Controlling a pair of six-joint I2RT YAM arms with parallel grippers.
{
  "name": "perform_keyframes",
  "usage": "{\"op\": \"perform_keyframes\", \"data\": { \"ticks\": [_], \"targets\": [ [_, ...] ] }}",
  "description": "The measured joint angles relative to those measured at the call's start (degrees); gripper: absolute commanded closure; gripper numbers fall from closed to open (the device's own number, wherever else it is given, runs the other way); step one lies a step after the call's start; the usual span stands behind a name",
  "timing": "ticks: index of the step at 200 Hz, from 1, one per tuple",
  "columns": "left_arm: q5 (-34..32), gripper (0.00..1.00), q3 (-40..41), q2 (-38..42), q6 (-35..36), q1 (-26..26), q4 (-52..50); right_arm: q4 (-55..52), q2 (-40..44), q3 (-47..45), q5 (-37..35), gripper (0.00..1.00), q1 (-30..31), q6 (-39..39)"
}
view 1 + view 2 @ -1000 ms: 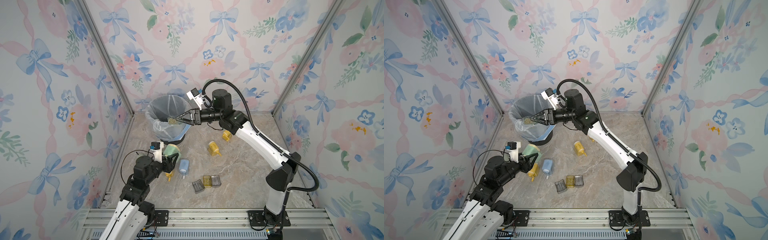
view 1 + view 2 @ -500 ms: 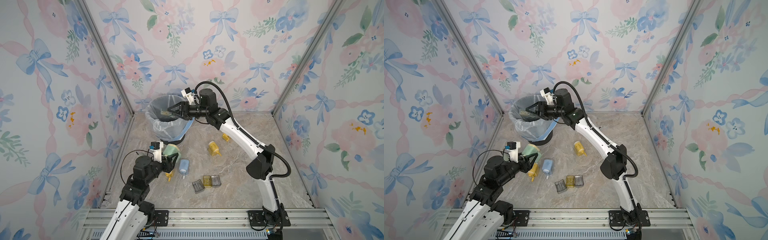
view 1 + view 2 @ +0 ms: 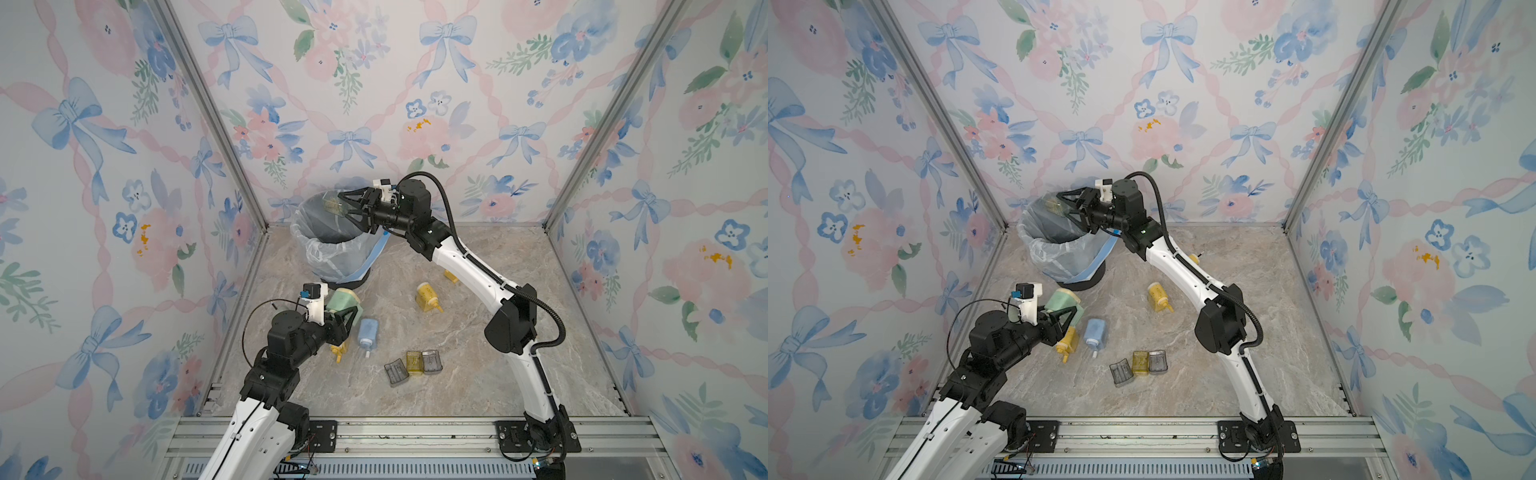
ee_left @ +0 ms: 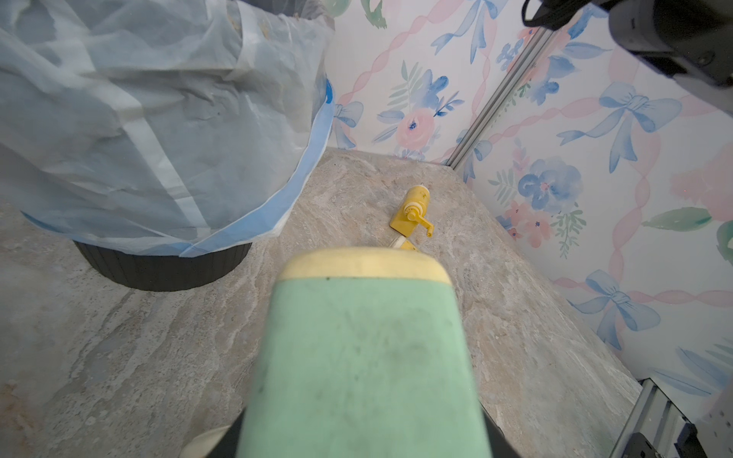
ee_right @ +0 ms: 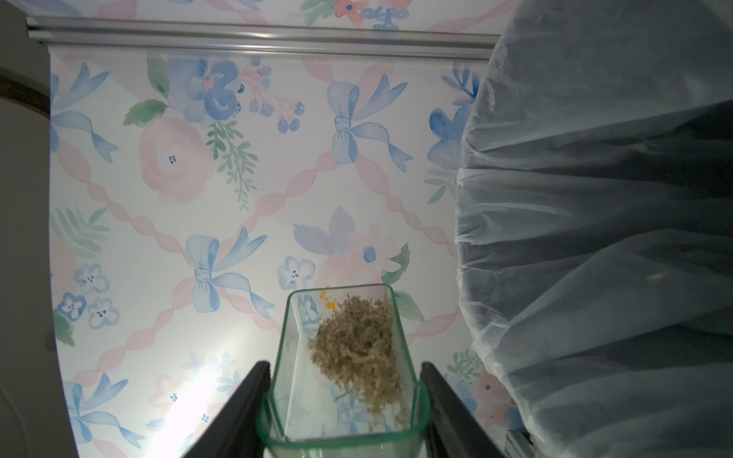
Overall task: Take out the pencil sharpener tray and clean the shavings
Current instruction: Pour the shavings into the trash bin.
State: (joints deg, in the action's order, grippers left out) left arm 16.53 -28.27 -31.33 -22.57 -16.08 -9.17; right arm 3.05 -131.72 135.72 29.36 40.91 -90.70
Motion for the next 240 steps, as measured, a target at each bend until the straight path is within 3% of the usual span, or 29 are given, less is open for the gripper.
{"op": "perform_keyframes", "data": {
  "ticks": [51,97,136,154,208,240],
  "targets": [
    [-0.55,1.0,0.0,0.44,0.0,0.0,0.0,6.36,-2.91,0.0,-8.98,0.58,2.45,-16.37],
    [-1.73,1.0,0.04,1.18,0.0,-0.09,0.02,15.3,-4.87,0.15,-21.03,0.57,7.19,-25.35],
    [-3.28,1.0,0.11,1.2,-0.02,-1.77,0.0,20.57,-10.05,10.03,-28.61,0.56,9.51,-27.89],
    [-4.26,1.0,0.11,1.55,0.0,-3.1,-0.02,23.82,-10.23,10.47,-31.41,0.56,9.73,-28.46],
    [-7.82,1.0,0.13,3.17,0.0,-6.95,-0.35,35.58,-5.53,-7.43,-39.82,0.56,9.73,-28.89],
    [-9.55,1.0,0.13,3.17,0.0,-7.96,-0.85,35.01,-7.06,-5.79,-41.66,0.56,10.01,-28.92]
  ]
}}
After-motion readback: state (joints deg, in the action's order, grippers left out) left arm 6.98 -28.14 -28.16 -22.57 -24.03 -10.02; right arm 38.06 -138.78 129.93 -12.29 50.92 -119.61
